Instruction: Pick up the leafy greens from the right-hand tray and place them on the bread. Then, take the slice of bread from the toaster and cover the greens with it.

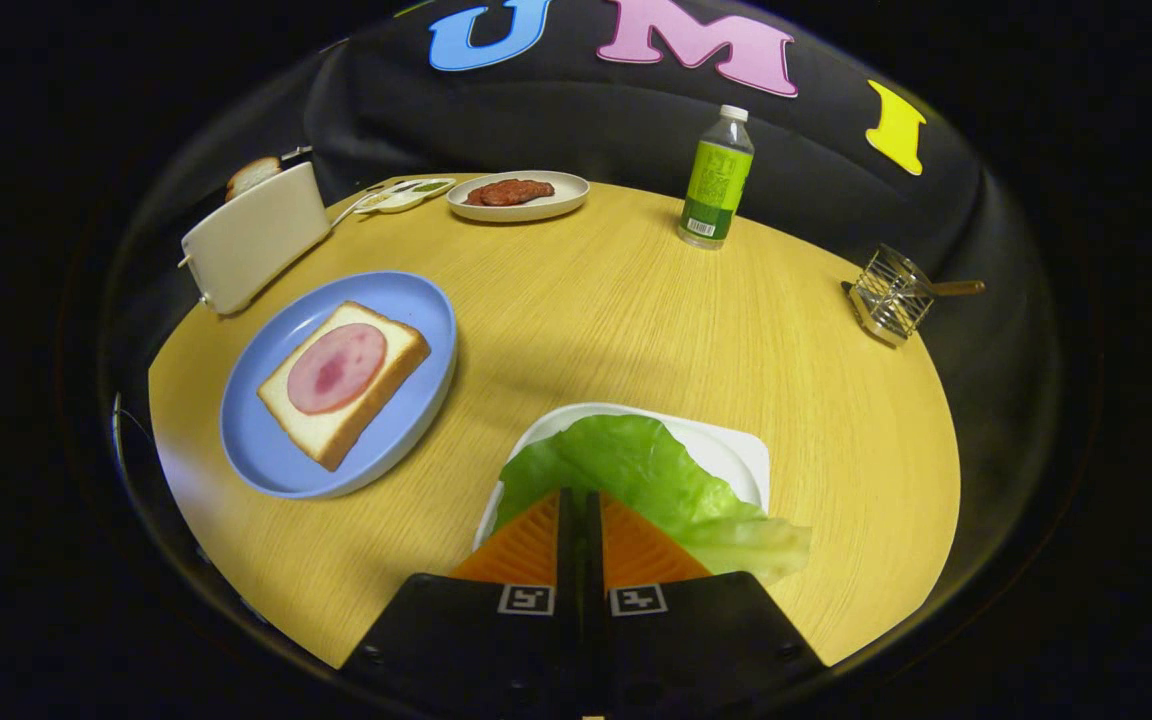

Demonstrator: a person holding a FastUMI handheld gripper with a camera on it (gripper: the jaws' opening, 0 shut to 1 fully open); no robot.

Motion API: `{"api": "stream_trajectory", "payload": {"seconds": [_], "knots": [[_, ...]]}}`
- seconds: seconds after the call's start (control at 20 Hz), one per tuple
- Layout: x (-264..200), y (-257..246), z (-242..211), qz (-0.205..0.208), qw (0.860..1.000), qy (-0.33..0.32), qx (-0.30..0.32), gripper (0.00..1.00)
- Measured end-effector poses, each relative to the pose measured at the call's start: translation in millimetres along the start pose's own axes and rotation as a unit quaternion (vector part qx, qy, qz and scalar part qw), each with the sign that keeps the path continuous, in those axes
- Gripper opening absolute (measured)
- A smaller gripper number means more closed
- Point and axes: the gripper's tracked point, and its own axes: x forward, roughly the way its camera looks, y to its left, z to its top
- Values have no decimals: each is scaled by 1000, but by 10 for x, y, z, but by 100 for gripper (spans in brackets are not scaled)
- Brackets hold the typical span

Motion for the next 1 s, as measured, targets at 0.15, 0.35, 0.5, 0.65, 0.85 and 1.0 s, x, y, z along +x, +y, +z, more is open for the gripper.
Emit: {"api": "stream_trajectory", "payload": {"seconds": [0.15, 0.35, 0.5, 0.65, 0.85, 1.0], "knots": [[-27, -64, 19, -6, 999, 18, -33, 6], [-115, 10, -3, -2, 995, 17, -100, 47], [-168, -77, -17, -8, 995, 10, -101, 77], [-207, -204, -19, -14, 999, 10, -50, 94], [-156, -300, -118, -15, 999, 24, -43, 99], [-145, -277, -116, -3, 999, 20, -37, 100]]}}
